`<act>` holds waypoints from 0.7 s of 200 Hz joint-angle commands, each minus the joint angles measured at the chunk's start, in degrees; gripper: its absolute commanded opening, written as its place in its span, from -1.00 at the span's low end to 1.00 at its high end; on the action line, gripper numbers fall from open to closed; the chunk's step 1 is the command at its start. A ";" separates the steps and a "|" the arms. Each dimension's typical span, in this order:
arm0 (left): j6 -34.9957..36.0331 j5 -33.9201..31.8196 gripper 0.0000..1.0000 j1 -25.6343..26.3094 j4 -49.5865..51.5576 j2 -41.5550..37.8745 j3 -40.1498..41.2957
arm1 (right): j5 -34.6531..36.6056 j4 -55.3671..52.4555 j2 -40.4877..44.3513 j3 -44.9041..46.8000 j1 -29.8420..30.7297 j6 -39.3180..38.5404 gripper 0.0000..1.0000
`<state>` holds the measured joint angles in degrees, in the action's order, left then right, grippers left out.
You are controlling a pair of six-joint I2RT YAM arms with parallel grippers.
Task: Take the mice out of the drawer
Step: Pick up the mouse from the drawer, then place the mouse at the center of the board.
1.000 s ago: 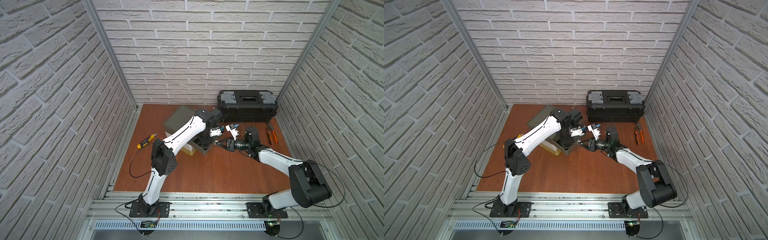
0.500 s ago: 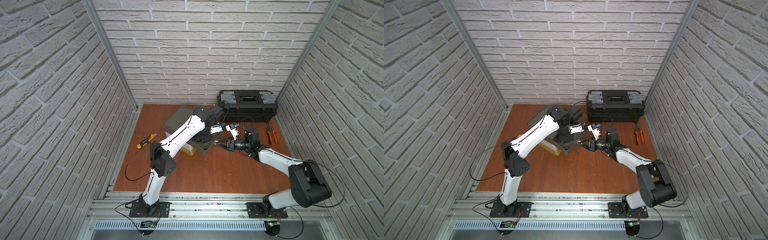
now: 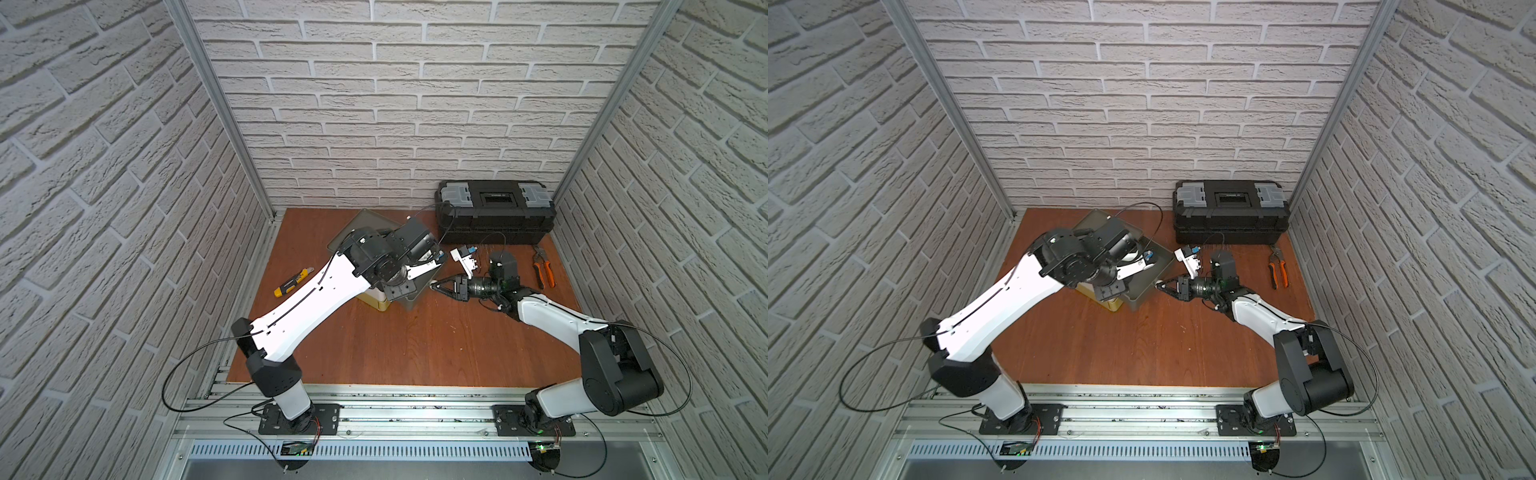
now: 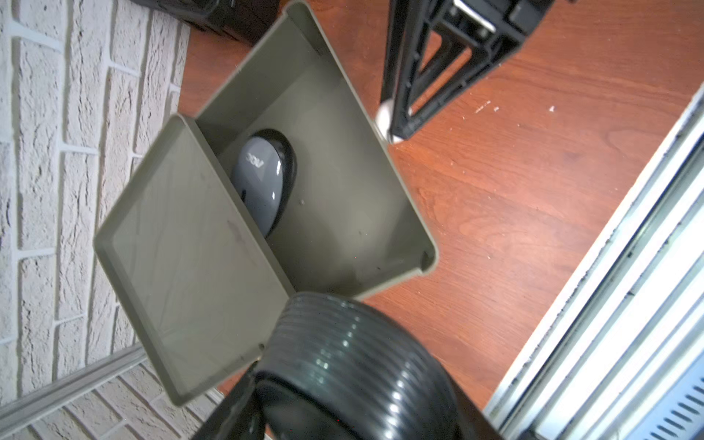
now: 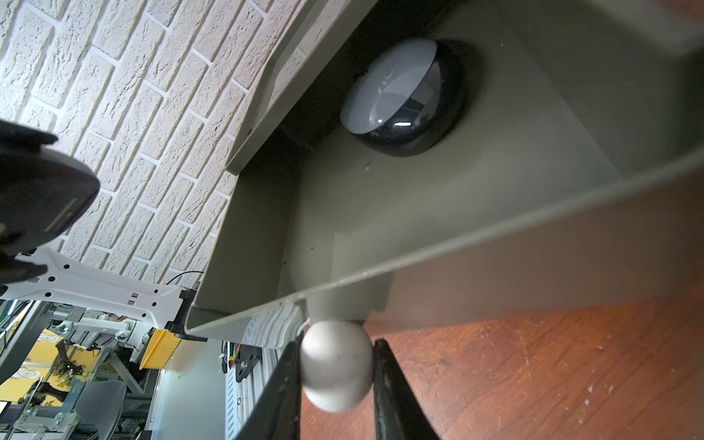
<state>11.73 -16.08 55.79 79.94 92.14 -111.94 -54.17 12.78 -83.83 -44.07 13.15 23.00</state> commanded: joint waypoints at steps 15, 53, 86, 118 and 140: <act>-8.96 3.25 -0.86 2.02 -3.40 -8.97 13.59 | 6.47 -7.84 -1.43 -5.66 -1.37 -2.62 -0.91; -11.88 7.04 -0.86 2.22 -11.75 -12.60 29.51 | 6.86 -10.33 -5.27 -11.62 -2.70 -3.73 -0.90; -12.15 8.44 -0.87 2.22 -21.63 -10.37 38.05 | 6.28 -13.21 -9.68 -17.17 -3.35 -4.21 -0.88; -11.97 7.27 -0.88 2.12 -28.10 -3.06 40.77 | 7.26 -13.81 -8.42 -18.36 -4.01 -4.19 -0.32; -11.70 5.05 -0.89 2.11 -31.42 3.96 40.11 | 10.84 -16.16 -4.17 -19.12 -4.84 -3.66 0.12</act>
<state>0.36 -9.28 57.89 56.21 90.28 -72.07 -48.97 -1.15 -93.06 -61.19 10.15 19.14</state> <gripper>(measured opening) 0.623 0.468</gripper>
